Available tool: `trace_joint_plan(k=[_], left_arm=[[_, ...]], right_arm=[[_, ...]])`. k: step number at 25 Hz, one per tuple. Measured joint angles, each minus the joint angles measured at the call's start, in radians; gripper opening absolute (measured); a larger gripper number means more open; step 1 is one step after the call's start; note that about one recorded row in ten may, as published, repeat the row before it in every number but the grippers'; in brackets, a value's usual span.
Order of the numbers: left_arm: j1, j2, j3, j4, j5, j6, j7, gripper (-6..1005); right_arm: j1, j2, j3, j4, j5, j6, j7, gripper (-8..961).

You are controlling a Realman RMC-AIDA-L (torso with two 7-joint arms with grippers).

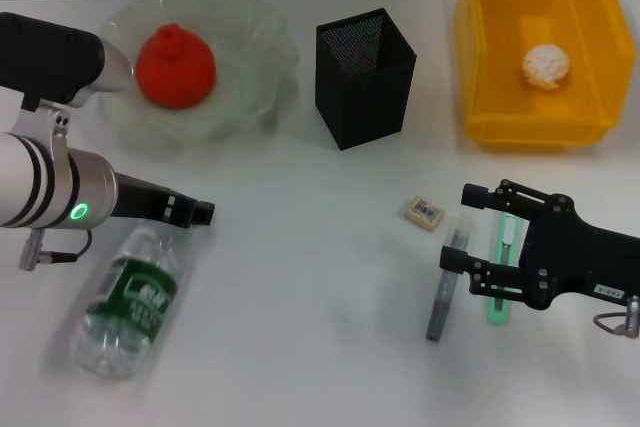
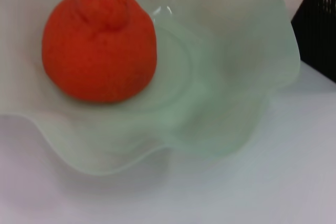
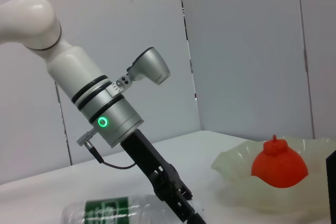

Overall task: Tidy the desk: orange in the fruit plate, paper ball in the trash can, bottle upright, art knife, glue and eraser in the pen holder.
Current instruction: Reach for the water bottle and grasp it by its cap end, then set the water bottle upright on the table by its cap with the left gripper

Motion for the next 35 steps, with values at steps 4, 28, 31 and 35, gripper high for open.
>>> trace_joint_plan(k=[4,28,31,35], left_arm=[[-0.01,0.001,0.005,0.0,0.032,0.021,0.001,593],[0.046,0.006,0.014,0.211,0.049,0.062,0.07,476],[0.054,0.006,0.007,0.229,0.042,0.039,0.098,475],[0.09,0.007,0.001,0.267,0.008,-0.006,0.154,474]], right_arm=[[-0.002,0.0,0.0,-0.003,0.0,-0.001,0.008,797],[-0.007,-0.003,0.009,-0.007,0.001,-0.006,0.049,795],[-0.008,-0.003,0.01,-0.007,0.001,-0.007,0.052,795],[-0.009,-0.003,0.01,-0.007,0.001,-0.015,0.057,796]])
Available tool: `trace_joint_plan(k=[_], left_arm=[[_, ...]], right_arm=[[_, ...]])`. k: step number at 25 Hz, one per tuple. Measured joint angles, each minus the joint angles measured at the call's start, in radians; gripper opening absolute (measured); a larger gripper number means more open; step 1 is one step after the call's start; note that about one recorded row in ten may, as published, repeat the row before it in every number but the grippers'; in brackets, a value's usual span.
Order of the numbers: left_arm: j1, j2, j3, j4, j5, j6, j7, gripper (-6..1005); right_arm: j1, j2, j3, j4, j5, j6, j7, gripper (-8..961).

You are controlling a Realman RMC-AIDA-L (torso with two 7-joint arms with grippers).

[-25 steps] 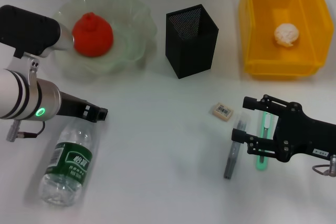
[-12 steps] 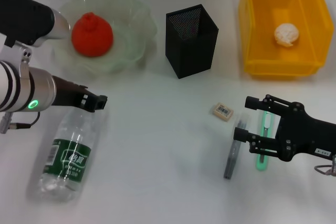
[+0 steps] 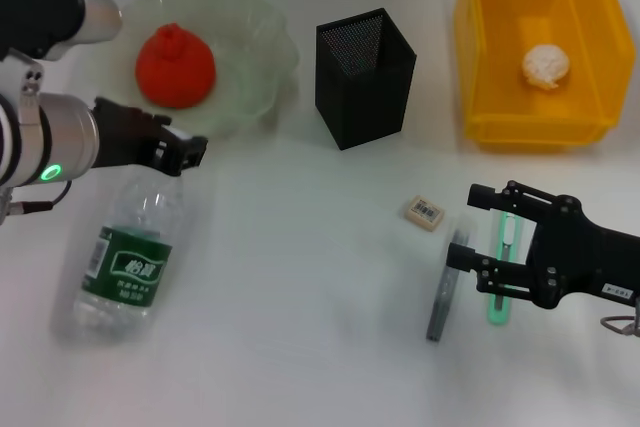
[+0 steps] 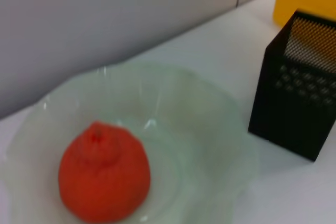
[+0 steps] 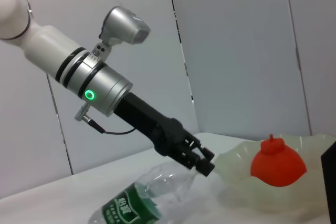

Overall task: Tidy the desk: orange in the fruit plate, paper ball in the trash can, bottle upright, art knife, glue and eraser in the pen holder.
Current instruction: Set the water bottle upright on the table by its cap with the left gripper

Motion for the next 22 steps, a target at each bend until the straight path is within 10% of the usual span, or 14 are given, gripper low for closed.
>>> trace_joint_plan(k=[22], left_arm=[[0.21,0.001,-0.192,-0.063,-0.744,-0.066,0.807,440]], right_arm=[[0.009,0.002,-0.009,-0.046,0.0,-0.004,0.064,795]])
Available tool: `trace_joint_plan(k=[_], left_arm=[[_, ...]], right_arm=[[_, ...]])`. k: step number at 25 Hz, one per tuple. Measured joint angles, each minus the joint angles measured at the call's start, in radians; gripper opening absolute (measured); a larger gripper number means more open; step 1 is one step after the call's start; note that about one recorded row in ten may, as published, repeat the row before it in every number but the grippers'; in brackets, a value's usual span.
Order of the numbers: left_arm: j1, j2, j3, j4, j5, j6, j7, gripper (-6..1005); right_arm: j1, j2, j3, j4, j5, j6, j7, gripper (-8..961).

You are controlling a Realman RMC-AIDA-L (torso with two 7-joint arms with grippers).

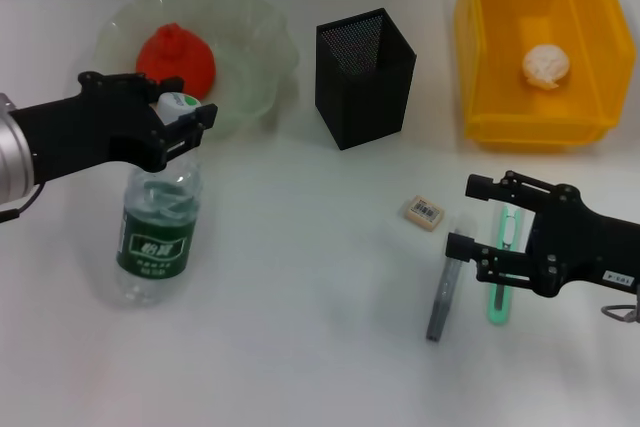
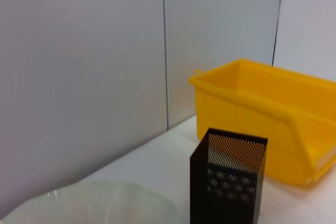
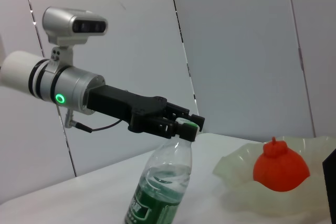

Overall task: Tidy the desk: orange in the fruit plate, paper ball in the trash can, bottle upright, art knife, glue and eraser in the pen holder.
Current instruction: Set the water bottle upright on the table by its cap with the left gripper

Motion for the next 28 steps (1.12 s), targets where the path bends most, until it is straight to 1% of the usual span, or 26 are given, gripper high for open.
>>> trace_joint_plan(k=[1,2,7,12,19,24,28], left_arm=[[0.0,0.0,0.0,0.0,0.0,0.0,0.0,440],[0.002,0.0,-0.014,-0.03,-0.049,0.002,0.058,439],[-0.002,0.0,-0.038,-0.105,-0.142,0.006,0.185,438],[-0.005,0.001,-0.074,-0.129,-0.216,0.029,0.253,436],[-0.023,0.001,-0.095,-0.157,-0.232,0.048,0.268,437],[-0.021,0.001,-0.099,-0.156,-0.233,0.052,0.277,438],[-0.019,0.002,-0.103,-0.167,-0.27,0.056,0.308,438]], right_arm=[[0.0,0.0,0.0,0.0,0.0,0.0,0.002,795],[0.001,0.0,0.0,-0.002,0.0,0.0,0.003,795],[0.001,0.0,0.0,-0.005,0.0,-0.001,0.006,795],[0.005,0.0,0.0,-0.008,-0.004,-0.005,0.015,795],[0.012,0.0,0.0,-0.008,-0.007,-0.009,0.016,795],[0.013,0.0,0.0,-0.008,-0.009,-0.01,0.018,795],[0.013,0.0,-0.001,-0.008,-0.009,-0.01,0.018,795]])
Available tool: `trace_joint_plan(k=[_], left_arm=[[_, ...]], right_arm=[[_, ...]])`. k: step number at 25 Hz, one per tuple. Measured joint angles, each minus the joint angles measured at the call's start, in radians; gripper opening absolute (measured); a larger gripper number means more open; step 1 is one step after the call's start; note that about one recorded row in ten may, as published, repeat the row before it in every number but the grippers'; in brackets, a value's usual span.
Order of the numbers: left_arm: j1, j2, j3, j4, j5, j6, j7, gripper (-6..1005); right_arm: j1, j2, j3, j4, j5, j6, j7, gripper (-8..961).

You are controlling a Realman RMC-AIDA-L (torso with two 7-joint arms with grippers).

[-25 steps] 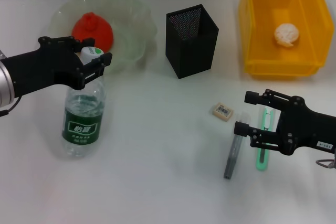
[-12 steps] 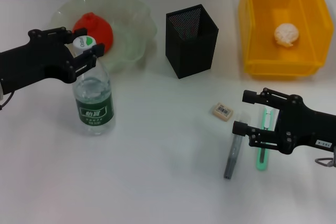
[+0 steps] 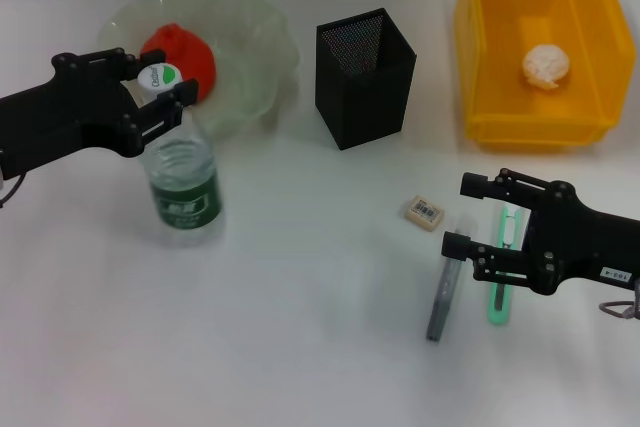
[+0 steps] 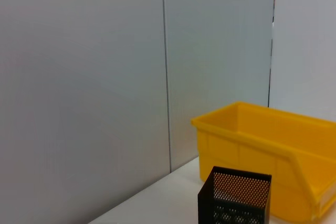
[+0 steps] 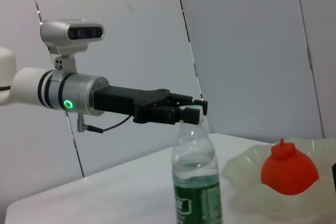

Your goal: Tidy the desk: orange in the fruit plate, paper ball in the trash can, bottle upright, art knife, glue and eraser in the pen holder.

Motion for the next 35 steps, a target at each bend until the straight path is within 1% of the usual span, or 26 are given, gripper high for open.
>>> trace_joint_plan(k=[11,18,23,26,28,29,33,34,35], left_arm=[[-0.014,-0.001,-0.002,-0.032,-0.013,0.006,0.037,440],[-0.029,-0.002,-0.002,-0.062,-0.062,0.009,0.038,440],[-0.031,-0.002,-0.002,-0.066,-0.067,0.008,0.039,441],[-0.034,-0.002,-0.019,-0.067,-0.074,0.012,0.039,574],[-0.035,-0.002,-0.055,-0.057,-0.104,0.042,0.042,663],[-0.036,-0.001,-0.08,-0.052,-0.126,0.072,0.047,680],[-0.046,0.0,-0.188,-0.055,-0.206,0.303,0.107,747],[-0.047,0.0,-0.202,-0.062,-0.221,0.352,0.128,764],[-0.046,-0.001,-0.204,-0.072,-0.227,0.391,0.15,781]], right_arm=[[0.0,0.0,0.0,0.0,-0.002,0.0,0.0,795],[0.0,0.0,0.0,0.0,-0.013,0.0,0.0,796],[0.0,0.0,0.0,0.0,-0.013,0.0,0.0,796],[0.0,0.0,0.0,-0.001,-0.013,0.0,0.003,796],[-0.002,0.0,0.003,-0.023,-0.013,0.0,0.033,796],[-0.005,0.001,0.005,-0.047,-0.013,0.0,0.062,796],[-0.023,0.002,0.008,-0.2,-0.013,-0.011,0.23,796],[-0.029,0.003,0.007,-0.241,-0.013,-0.016,0.269,796],[-0.037,0.004,0.007,-0.316,-0.013,-0.024,0.338,796]])
